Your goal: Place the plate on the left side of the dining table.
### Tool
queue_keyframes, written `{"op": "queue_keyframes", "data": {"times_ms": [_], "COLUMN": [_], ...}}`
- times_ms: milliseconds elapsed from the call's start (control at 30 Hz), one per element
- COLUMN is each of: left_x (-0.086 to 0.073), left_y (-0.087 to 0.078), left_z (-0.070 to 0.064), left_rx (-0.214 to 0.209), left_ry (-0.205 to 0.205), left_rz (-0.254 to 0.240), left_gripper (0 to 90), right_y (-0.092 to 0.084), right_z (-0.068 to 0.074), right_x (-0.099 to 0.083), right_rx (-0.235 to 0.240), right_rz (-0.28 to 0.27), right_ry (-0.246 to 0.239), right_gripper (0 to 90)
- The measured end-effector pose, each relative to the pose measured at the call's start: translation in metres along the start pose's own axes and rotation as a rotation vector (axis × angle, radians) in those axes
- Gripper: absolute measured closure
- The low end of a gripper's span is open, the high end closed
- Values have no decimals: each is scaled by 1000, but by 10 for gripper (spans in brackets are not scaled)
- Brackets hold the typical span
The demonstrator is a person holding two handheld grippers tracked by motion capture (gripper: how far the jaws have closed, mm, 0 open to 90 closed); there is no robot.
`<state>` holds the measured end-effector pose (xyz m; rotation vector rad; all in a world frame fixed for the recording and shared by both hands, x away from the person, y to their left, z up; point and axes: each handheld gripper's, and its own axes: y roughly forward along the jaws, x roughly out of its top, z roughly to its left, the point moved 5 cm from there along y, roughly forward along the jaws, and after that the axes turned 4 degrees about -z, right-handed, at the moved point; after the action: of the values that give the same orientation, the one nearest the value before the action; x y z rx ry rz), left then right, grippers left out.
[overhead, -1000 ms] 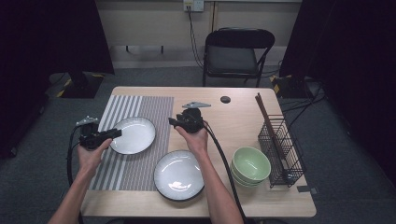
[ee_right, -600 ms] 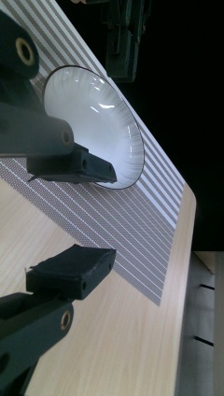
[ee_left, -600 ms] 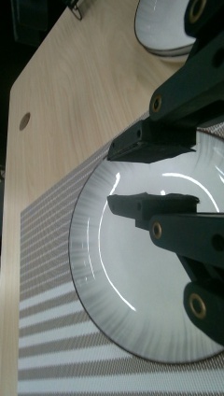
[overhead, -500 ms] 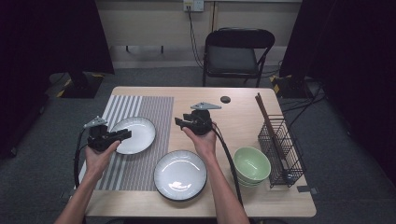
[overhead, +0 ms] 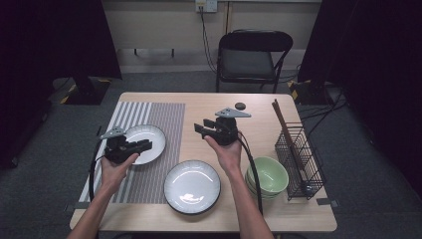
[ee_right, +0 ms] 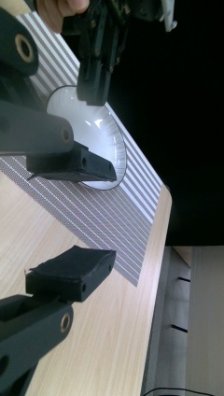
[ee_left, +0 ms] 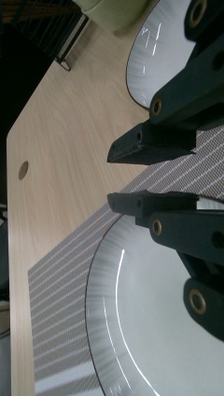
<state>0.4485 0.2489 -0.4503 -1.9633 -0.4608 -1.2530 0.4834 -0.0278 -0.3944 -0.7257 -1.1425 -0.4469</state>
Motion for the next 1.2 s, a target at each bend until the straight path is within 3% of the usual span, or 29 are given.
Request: {"op": "queue_keyframes", "data": {"times_ms": [133,267,567,900,1200], "left_x": [5,9,12,11,14], "left_y": [6,11,26,43,55], "left_z": [-9,-21,-50,-73,-97], "left_rx": [-33,-58,-141,-153,-217], "left_ry": [6,23,74,131,162], "left_rz": [-5,-7,15,36,49], "left_gripper": [691,674,612,607,576], "right_y": [-13,-28,-64,-106,-140], "right_z": [-5,-10,-26,-45,-66], "right_x": [7,15,22,22,15], "right_rx": [-31,-33,-63,-120,-167], "right_rz": [-35,-55,-44,-55,-52], "right_ry": [-7,-2,20,2,34], "right_gripper": [531,514,465,450,450]}}
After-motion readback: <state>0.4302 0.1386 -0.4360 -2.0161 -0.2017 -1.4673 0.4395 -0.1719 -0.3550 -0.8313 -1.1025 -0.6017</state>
